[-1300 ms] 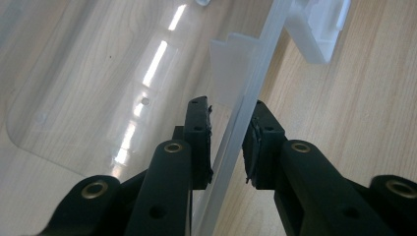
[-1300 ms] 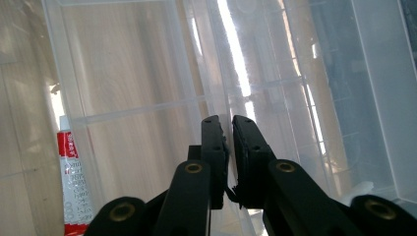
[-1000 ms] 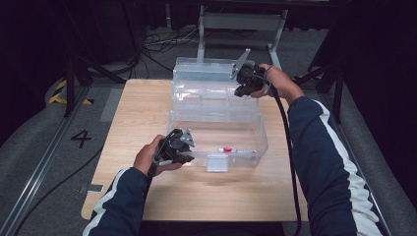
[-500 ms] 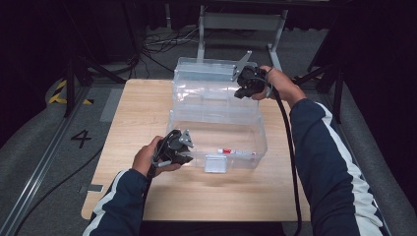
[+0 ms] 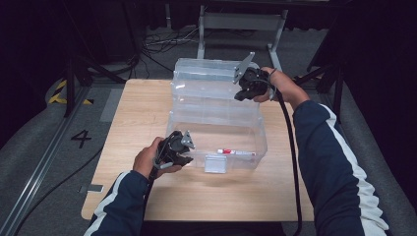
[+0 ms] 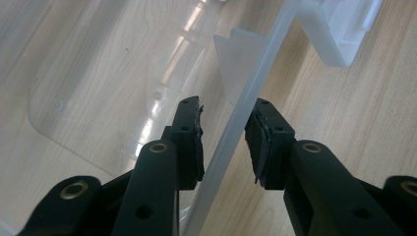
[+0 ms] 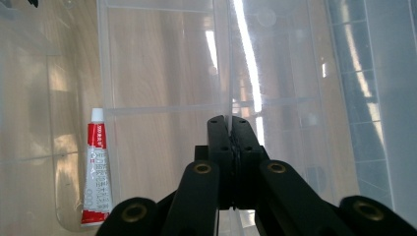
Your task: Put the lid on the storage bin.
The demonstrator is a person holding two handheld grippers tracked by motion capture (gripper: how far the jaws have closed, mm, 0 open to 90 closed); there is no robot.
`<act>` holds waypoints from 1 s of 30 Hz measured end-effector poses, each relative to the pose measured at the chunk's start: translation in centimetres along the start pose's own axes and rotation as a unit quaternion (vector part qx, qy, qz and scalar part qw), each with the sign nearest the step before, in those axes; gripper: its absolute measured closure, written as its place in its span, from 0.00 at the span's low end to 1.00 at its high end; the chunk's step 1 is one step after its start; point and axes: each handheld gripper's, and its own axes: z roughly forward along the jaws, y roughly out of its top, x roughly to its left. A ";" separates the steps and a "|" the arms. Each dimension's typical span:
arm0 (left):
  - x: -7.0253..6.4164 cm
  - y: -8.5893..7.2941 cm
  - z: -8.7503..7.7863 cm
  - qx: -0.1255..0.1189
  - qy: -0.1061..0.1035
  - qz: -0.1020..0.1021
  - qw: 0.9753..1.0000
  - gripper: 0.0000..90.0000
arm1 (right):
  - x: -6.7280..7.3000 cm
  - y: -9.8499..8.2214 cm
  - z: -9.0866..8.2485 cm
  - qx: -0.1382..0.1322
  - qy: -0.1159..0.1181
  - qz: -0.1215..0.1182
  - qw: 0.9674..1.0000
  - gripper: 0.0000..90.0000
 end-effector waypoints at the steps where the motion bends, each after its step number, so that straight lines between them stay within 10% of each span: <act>1: 0.0 0.0 0.0 0.000 0.000 0.001 1.000 0.76 | 0.1 0.0 0.0 -0.001 -0.001 -0.003 1.000 0.99; 30: 0.0 0.0 0.0 0.002 -0.003 0.002 1.000 0.75 | 3.6 0.0 -1.2 -0.006 -0.021 -0.021 1.000 0.99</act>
